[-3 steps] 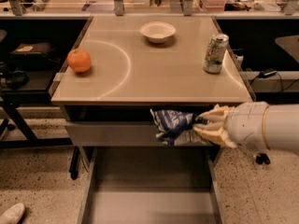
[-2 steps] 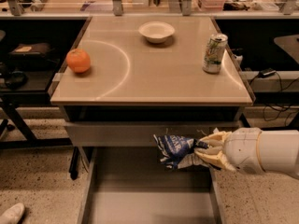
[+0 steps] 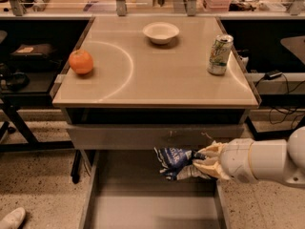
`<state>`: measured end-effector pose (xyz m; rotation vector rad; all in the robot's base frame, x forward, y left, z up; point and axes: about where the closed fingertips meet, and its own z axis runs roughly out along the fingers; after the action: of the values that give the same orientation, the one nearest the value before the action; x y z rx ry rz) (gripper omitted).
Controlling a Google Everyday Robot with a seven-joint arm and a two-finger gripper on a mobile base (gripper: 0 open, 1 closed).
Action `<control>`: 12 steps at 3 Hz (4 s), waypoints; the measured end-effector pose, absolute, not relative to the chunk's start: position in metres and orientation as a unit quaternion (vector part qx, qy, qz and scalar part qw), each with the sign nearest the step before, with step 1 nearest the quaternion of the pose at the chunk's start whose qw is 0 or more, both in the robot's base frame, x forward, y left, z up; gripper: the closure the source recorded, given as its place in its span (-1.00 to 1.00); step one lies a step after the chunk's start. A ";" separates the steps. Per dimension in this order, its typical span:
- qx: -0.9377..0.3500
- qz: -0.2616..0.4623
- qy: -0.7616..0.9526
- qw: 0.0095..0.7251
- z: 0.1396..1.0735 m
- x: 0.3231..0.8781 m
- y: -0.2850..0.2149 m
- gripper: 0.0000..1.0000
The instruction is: Place blue chip bag into middle drawer
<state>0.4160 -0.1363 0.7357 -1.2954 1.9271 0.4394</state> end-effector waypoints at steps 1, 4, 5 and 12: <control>-0.476 0.213 0.783 0.338 0.652 0.409 -0.133 1.00; -0.439 0.260 0.806 0.300 0.536 0.404 -0.132 1.00; -0.437 0.255 0.802 0.318 0.503 0.430 -0.131 1.00; -0.437 0.231 0.783 0.377 0.390 0.471 -0.106 -0.76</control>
Offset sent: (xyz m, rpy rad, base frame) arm -0.0152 -0.0082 -0.2790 0.0820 0.3321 -0.0901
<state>0.4711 -0.1059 0.3899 -1.1169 2.0020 0.5915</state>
